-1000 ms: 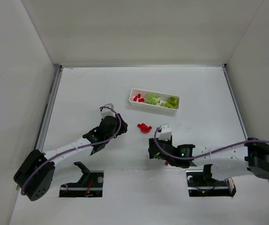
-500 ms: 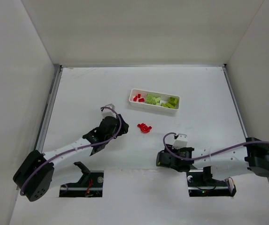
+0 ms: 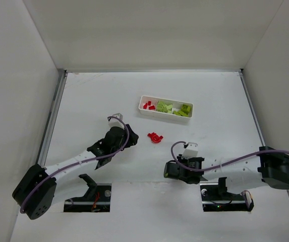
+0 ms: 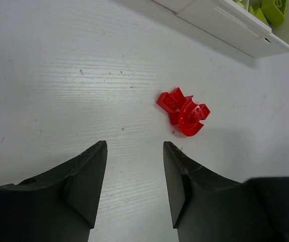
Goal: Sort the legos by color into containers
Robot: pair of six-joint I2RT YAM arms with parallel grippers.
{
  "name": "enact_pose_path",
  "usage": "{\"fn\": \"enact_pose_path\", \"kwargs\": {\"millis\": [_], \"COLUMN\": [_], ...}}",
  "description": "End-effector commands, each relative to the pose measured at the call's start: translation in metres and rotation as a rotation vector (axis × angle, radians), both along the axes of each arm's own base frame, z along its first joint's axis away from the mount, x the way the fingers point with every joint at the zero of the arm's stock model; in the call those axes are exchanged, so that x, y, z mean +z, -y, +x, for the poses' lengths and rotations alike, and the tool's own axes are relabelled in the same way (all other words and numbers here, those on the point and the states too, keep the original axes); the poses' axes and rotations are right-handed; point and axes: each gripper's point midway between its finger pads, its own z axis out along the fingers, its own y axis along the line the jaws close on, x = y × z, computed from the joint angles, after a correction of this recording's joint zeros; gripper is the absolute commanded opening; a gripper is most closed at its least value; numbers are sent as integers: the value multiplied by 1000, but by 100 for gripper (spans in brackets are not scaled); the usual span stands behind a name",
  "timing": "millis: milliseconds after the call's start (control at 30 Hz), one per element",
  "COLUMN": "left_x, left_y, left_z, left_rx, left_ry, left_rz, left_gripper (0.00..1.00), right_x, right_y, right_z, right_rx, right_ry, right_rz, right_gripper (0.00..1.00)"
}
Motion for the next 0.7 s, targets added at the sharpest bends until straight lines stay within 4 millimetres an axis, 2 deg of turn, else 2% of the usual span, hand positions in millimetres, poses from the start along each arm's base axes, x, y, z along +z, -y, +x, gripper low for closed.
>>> {"fn": "enact_pose_path", "kwargs": {"millis": [0, 67, 133, 167, 233, 333, 400, 533, 667], "left_x": [11, 9, 8, 8, 8, 8, 8, 4, 2], "left_y": [4, 8, 15, 18, 25, 31, 37, 53, 68], "left_z": [4, 4, 3, 2, 0, 0, -3, -7, -8], "left_rx": [0, -4, -17, -24, -35, -28, -34, -55, -82], "left_ry": [32, 31, 31, 31, 38, 59, 63, 68, 69], "left_rz": [-34, -29, -33, -32, -27, -18, -15, -14, -3], "left_gripper": [46, 45, 45, 44, 43, 41, 41, 41, 41], "right_x": [43, 72, 111, 124, 156, 180, 183, 167, 159], "right_y": [-28, -39, -57, -65, -81, -102, -115, -137, -151], "right_z": [34, 66, 108, 122, 166, 215, 242, 293, 327], "right_rx": [29, 67, 120, 133, 170, 223, 243, 264, 256], "right_ry": [134, 223, 341, 385, 501, 585, 597, 585, 589], "right_rz": [77, 83, 110, 131, 183, 254, 272, 239, 242], "right_gripper": [22, 22, 22, 22, 22, 23, 23, 23, 28]}}
